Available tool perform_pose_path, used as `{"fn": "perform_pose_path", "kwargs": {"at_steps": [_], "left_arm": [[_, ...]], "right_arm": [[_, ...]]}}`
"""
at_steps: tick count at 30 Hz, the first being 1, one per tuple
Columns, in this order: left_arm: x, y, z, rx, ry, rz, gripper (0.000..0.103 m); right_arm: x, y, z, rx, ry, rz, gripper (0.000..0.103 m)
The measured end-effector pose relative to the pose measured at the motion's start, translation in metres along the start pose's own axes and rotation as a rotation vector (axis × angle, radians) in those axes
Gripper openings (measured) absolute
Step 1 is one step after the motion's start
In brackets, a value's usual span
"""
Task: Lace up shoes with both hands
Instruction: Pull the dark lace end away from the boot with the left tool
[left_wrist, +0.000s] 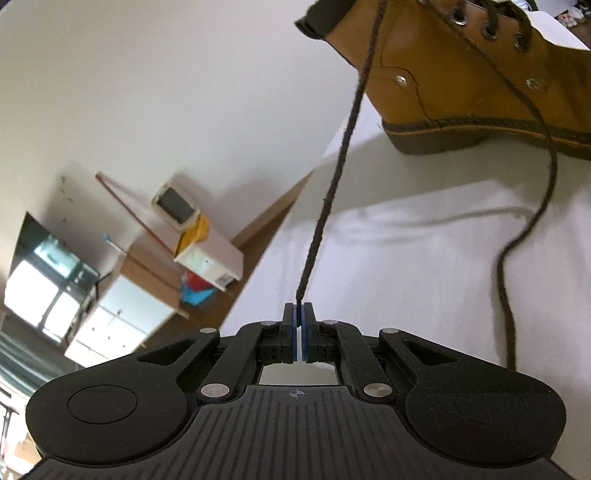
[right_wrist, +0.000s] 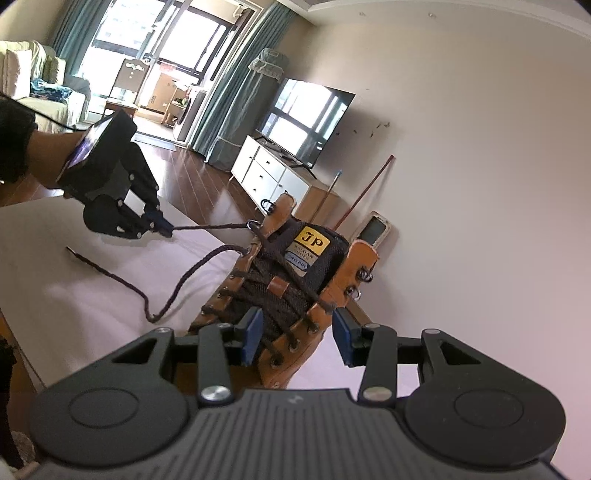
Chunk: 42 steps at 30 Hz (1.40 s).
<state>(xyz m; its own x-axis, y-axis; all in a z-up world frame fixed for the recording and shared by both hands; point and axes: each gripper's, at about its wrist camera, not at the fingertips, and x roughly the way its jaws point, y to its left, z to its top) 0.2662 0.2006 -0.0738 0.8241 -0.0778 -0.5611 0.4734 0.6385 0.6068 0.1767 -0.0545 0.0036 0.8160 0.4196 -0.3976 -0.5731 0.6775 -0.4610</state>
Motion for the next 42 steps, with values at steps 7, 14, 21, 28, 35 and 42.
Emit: {"fn": "perform_pose_path", "kwargs": {"at_steps": [7,14,21,28,35,42], "left_arm": [[0.020,-0.010,0.019,-0.022,0.011,-0.013,0.007],[-0.006,-0.013,0.007,-0.086,0.048,-0.062,0.011],[-0.029,-0.027,0.018,-0.109,0.009,-0.194,0.037],[-0.035,-0.027,0.018,-0.143,0.064,-0.260,0.028],[-0.027,-0.011,0.018,-0.316,0.147,-0.352,0.003],[-0.037,-0.027,0.027,-0.356,0.159,-0.354,0.002]], "right_arm": [[-0.007,0.010,0.005,-0.011,-0.027,0.038,0.052],[-0.017,0.017,0.004,-0.005,-0.047,0.066,0.057],[-0.023,0.024,0.003,0.022,-0.054,0.092,0.062],[-0.034,0.024,-0.004,0.039,-0.047,0.071,0.068],[-0.031,0.026,-0.010,0.062,-0.037,0.088,0.069],[-0.028,0.026,-0.014,0.102,-0.042,0.139,0.070]]}}
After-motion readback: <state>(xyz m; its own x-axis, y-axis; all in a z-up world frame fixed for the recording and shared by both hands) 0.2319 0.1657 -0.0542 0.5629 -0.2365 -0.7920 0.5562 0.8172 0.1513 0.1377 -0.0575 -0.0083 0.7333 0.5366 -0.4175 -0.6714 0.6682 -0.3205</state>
